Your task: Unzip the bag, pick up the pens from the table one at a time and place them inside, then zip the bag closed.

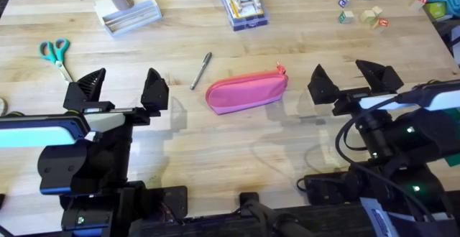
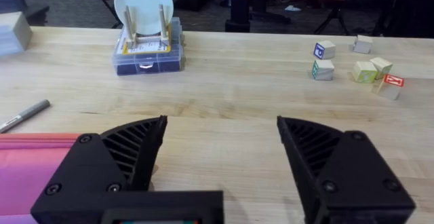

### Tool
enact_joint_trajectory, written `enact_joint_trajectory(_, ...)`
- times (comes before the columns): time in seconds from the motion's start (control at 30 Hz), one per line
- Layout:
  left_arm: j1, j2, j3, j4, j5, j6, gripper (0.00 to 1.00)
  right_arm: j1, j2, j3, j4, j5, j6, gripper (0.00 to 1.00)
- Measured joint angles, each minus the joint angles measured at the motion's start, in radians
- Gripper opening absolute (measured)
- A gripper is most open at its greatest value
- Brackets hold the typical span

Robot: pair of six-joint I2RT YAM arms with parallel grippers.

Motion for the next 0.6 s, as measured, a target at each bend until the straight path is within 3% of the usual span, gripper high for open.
enact_joint_trajectory(0.6,0.000,0.000,0.000,0.002,-0.002,0.008,0.994,0.000,0.000,0.000,0.001,0.000,0.000,0.997)
